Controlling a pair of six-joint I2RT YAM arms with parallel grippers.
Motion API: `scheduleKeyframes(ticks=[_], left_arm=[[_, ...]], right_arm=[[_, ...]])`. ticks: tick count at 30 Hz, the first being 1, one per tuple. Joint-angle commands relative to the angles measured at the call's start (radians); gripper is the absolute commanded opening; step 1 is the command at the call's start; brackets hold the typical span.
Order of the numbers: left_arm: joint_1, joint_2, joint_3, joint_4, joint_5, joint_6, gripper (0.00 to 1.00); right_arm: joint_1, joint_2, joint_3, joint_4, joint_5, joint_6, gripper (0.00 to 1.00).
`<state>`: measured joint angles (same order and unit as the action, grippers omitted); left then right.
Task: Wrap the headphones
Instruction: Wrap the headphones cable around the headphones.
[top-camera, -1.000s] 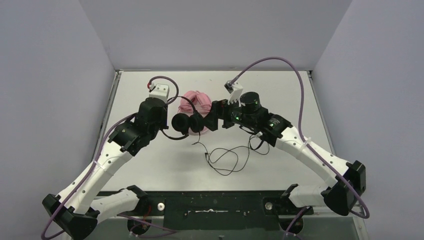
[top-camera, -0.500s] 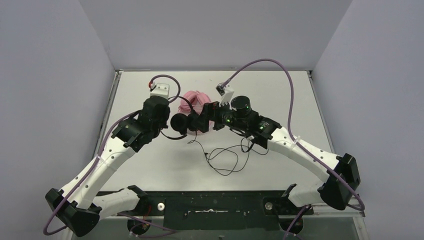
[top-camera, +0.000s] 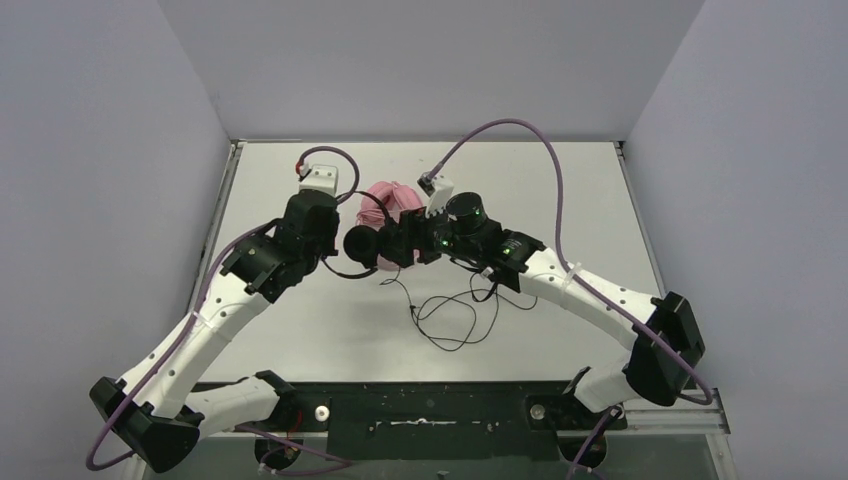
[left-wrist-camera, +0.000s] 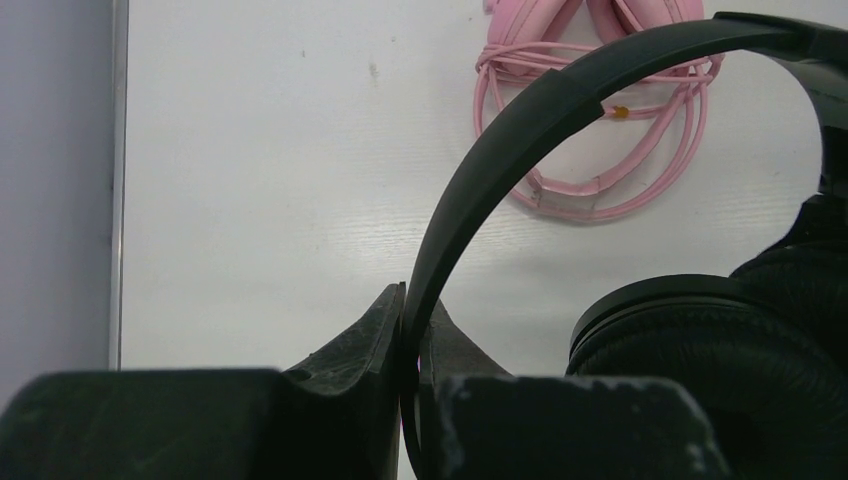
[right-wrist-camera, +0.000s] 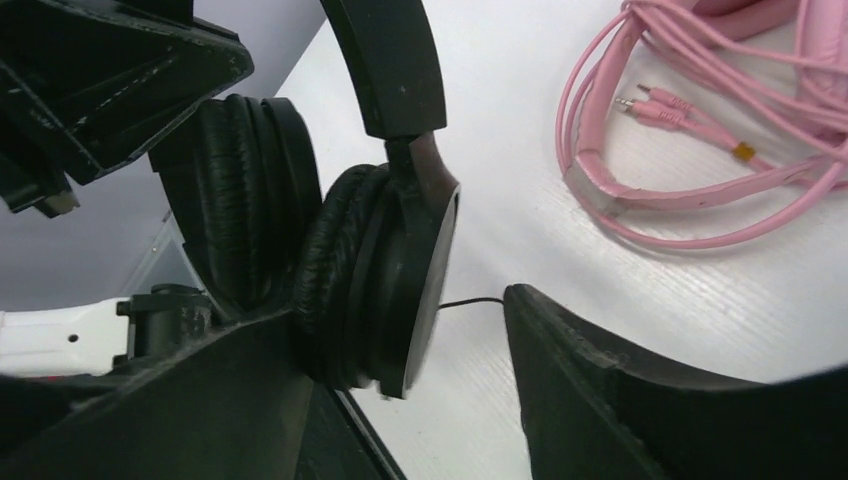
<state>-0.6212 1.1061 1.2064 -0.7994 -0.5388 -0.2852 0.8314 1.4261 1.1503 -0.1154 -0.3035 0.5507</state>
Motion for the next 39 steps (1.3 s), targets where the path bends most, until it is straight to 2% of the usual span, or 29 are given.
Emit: scheduleKeyframes(ticks=[1,4,7,8,10,15,18,20,21,26,28,30,32,36,39], left_arm=[[-0.005,-0.029,0.065,0.025,0.055,-0.029,0.00],[0.005,-0.050,0.055,0.031,0.146,-0.022,0.00],[0.050,-0.088,0.016,0.057,0.342,-0.006,0.01],[0.071,-0.099,-0.001,0.068,0.407,-0.017,0.07],[0.135,-0.120,-0.036,0.085,0.537,-0.066,0.23],[0.267,-0.182,-0.159,0.250,0.837,-0.222,0.55],[0.275,-0.211,-0.221,0.388,0.936,-0.285,0.71],[0.276,-0.222,-0.245,0.442,0.953,-0.302,0.86],[0.276,-0.225,-0.253,0.458,0.947,-0.304,0.87],[0.285,-0.200,-0.200,0.366,0.825,-0.250,0.88],[0.296,-0.177,-0.177,0.342,0.837,-0.245,0.88],[0.306,-0.170,-0.197,0.397,0.893,-0.261,0.86],[0.312,-0.171,-0.226,0.474,0.934,-0.290,0.76],[0.317,-0.181,-0.256,0.523,0.986,-0.305,0.46],[0.317,-0.195,-0.272,0.562,1.027,-0.302,0.30]], right_arm=[[-0.006,0.006,0.056,0.078,-0.019,0.002,0.56],[-0.077,-0.024,0.036,0.049,-0.050,-0.016,0.21],[-0.193,-0.048,-0.003,0.100,-0.264,-0.037,0.05],[-0.223,-0.041,0.007,0.096,-0.346,-0.045,0.00],[-0.258,-0.038,0.019,0.092,-0.461,-0.040,0.00],[-0.283,-0.063,-0.040,0.241,-0.432,0.093,0.00],[-0.296,-0.045,-0.063,0.349,-0.444,0.183,0.00],[-0.300,-0.032,-0.058,0.387,-0.459,0.203,0.00],[-0.300,-0.030,-0.052,0.388,-0.467,0.206,0.00],[-0.312,-0.030,-0.037,0.389,-0.562,0.217,0.00],[-0.314,-0.037,-0.031,0.382,-0.604,0.219,0.00],[-0.313,-0.042,-0.027,0.378,-0.650,0.224,0.00],[-0.314,-0.048,-0.027,0.382,-0.684,0.231,0.00],[-0.337,-0.075,-0.034,0.362,-0.714,0.227,0.00],[-0.355,-0.060,-0.023,0.340,-0.779,0.227,0.07]])
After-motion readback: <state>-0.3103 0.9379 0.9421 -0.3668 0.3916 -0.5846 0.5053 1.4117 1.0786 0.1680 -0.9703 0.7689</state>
